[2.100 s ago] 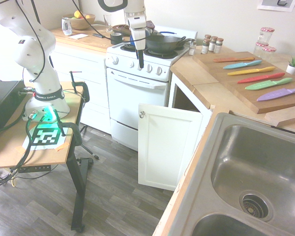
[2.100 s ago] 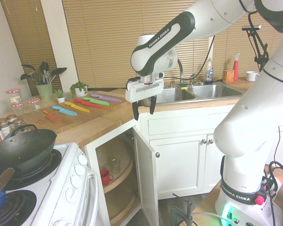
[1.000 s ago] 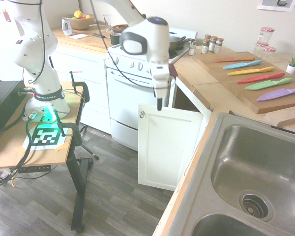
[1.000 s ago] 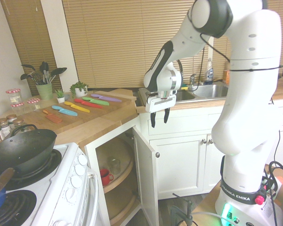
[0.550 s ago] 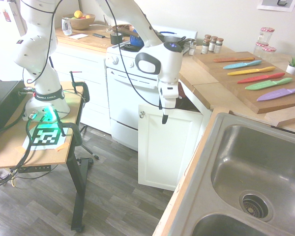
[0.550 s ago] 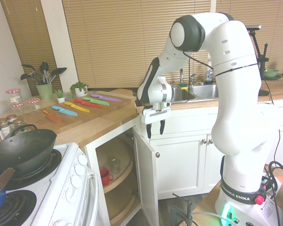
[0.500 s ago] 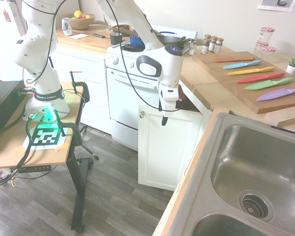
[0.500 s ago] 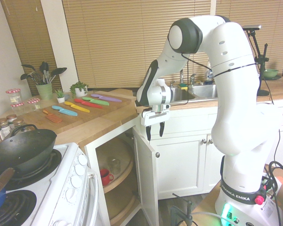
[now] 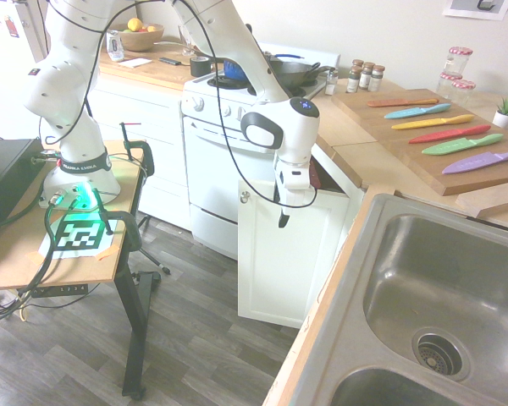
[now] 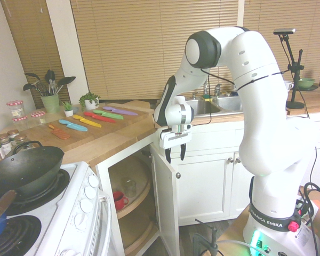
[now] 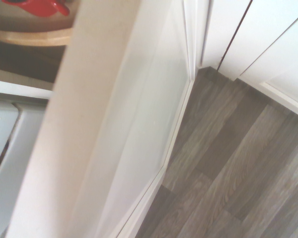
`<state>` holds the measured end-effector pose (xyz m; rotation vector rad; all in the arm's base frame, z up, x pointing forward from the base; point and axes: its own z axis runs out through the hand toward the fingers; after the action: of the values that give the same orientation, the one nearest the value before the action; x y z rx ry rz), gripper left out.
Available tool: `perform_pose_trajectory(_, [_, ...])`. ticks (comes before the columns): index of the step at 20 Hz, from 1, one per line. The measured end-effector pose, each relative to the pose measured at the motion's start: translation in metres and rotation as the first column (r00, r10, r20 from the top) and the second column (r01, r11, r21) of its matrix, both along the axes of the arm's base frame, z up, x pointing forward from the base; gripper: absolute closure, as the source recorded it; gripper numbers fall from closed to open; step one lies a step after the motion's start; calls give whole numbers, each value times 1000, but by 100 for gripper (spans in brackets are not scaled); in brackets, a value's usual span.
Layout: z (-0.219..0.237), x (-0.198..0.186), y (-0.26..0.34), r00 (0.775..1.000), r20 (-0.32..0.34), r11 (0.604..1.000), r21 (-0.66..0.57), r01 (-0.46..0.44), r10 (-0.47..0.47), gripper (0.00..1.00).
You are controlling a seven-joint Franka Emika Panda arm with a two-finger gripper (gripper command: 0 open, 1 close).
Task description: Close the cabinet
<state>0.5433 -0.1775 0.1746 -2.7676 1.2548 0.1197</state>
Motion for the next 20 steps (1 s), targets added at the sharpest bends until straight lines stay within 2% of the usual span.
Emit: perform_pose_trajectory(20, [-1,3,5,1000,12,1000,-3,-12,12,100])
